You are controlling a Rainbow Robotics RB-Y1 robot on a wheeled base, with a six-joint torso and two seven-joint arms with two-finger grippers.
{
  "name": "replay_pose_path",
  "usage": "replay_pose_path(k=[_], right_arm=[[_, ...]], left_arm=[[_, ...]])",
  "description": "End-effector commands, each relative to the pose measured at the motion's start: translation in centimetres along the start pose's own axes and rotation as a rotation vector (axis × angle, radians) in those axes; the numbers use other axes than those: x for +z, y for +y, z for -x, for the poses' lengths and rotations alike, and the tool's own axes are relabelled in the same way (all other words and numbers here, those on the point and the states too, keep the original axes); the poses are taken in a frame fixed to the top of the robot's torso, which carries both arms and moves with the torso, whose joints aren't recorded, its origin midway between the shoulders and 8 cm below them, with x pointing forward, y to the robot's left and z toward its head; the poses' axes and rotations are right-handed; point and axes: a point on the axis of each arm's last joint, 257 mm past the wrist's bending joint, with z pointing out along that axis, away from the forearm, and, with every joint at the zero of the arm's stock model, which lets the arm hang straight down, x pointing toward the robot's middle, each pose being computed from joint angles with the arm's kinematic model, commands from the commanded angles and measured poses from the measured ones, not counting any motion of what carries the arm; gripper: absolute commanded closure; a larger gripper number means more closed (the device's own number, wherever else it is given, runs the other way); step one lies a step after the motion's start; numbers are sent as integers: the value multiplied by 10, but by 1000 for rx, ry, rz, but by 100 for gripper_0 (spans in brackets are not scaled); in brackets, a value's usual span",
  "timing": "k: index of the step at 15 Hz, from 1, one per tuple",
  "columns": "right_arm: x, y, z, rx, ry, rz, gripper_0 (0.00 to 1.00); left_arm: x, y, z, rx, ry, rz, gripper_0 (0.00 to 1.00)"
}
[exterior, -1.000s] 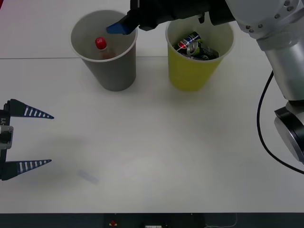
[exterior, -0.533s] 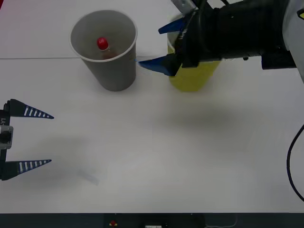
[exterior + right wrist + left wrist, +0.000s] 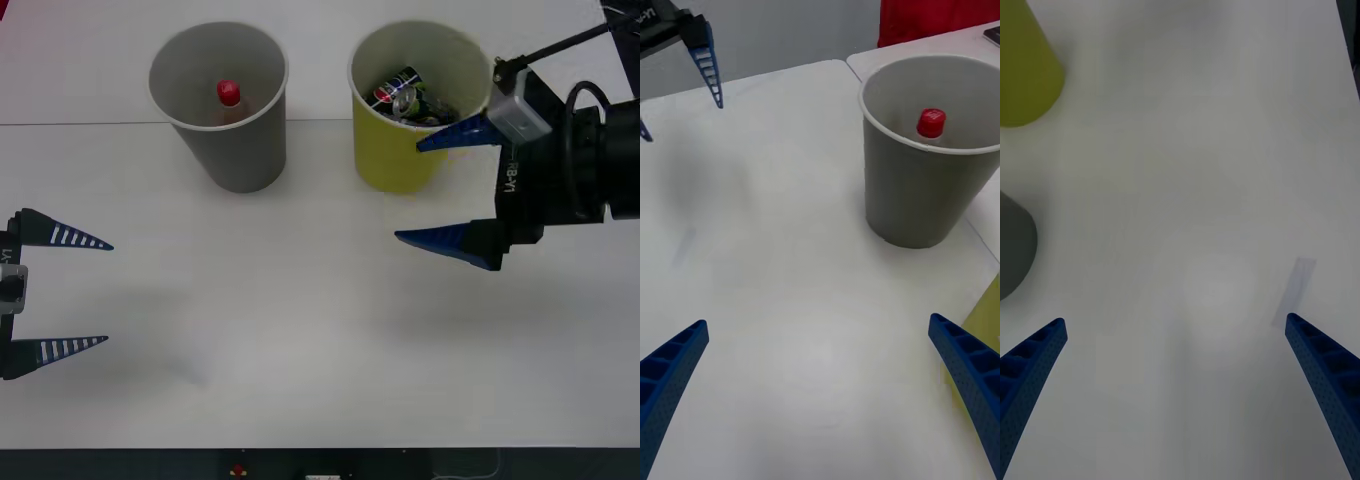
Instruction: Put the can into the green bin and the plastic bottle into the gray bin
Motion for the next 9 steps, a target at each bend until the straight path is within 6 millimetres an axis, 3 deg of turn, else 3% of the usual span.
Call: replay_pose_path(k=[1,9], right_arm=[[-20,13,-25,-37,0,15,0],[-55,40,-93,-114,33,-17,0]], left_arm=[[0,0,0,0,0,0,0],[0,0,0,0,0,0,0]])
